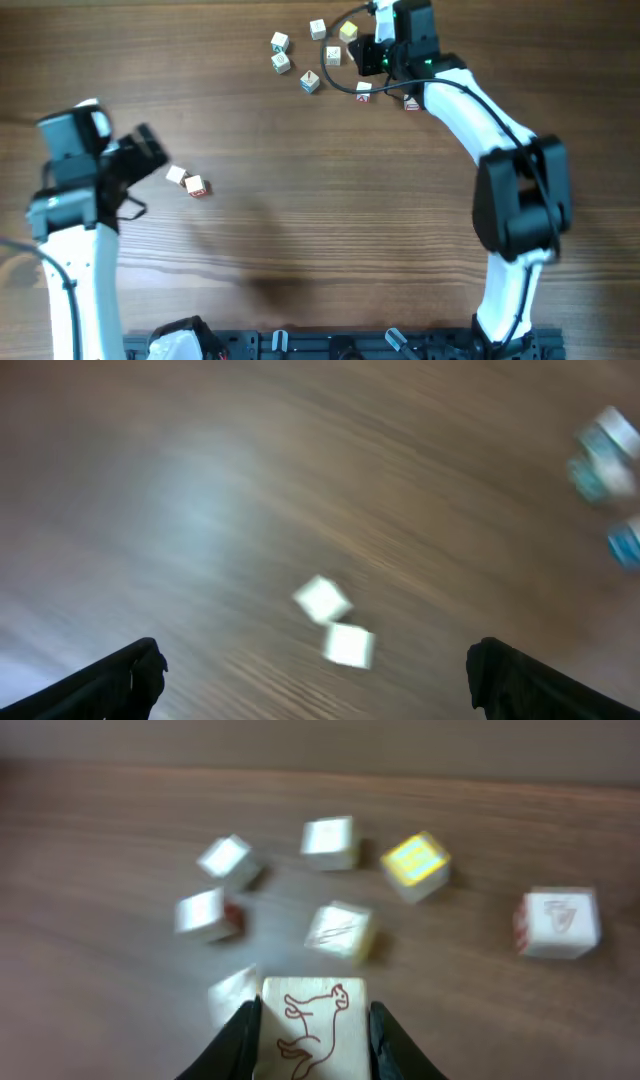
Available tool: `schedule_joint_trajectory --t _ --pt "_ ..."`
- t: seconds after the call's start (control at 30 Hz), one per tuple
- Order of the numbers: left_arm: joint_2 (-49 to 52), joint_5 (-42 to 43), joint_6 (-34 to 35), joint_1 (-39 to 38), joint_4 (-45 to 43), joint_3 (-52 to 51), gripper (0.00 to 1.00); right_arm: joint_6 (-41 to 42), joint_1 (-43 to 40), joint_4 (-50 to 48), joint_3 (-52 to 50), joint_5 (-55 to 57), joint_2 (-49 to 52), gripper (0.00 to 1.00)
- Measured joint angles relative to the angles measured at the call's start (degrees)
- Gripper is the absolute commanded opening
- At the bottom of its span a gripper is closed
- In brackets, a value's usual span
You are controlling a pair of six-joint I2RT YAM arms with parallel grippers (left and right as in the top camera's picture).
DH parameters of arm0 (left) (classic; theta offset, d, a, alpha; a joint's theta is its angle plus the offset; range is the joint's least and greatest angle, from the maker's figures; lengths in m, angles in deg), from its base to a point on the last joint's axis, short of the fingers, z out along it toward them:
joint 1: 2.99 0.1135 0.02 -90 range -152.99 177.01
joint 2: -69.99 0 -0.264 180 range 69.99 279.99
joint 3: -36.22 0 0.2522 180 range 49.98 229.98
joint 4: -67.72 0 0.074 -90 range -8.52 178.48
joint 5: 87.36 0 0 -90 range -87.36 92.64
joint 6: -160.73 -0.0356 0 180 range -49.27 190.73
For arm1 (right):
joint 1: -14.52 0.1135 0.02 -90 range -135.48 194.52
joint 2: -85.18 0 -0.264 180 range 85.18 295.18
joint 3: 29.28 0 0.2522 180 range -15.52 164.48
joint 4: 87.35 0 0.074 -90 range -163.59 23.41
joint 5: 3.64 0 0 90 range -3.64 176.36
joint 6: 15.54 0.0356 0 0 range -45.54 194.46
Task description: Form a horizontal line
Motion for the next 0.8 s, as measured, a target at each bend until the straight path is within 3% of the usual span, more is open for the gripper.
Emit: schedule_joint_trajectory --t 0.17,0.3,0.57,0.8 --pt "0.0 1.6 5.1 13.2 -0.6 0.0 1.0 6.3 5.9 11.7 0.9 -0.5 -4.5 0.05" --pt "0.0 6.4 6.6 20.5 -0.6 0.0 1.0 10.3 12.3 13.6 -1.3 -0.7 -3.9 0.05" --pt "0.0 12.2 7.4 23.9 0.6 0.0 1.0 18.7 27.1 2.0 -8.4 5.0 0.0 0.04" --pt "0.0 13.0 7.4 23.9 0.7 0.0 1.0 20.0 33.2 -8.9 -9.9 7.0 5.8 0.05"
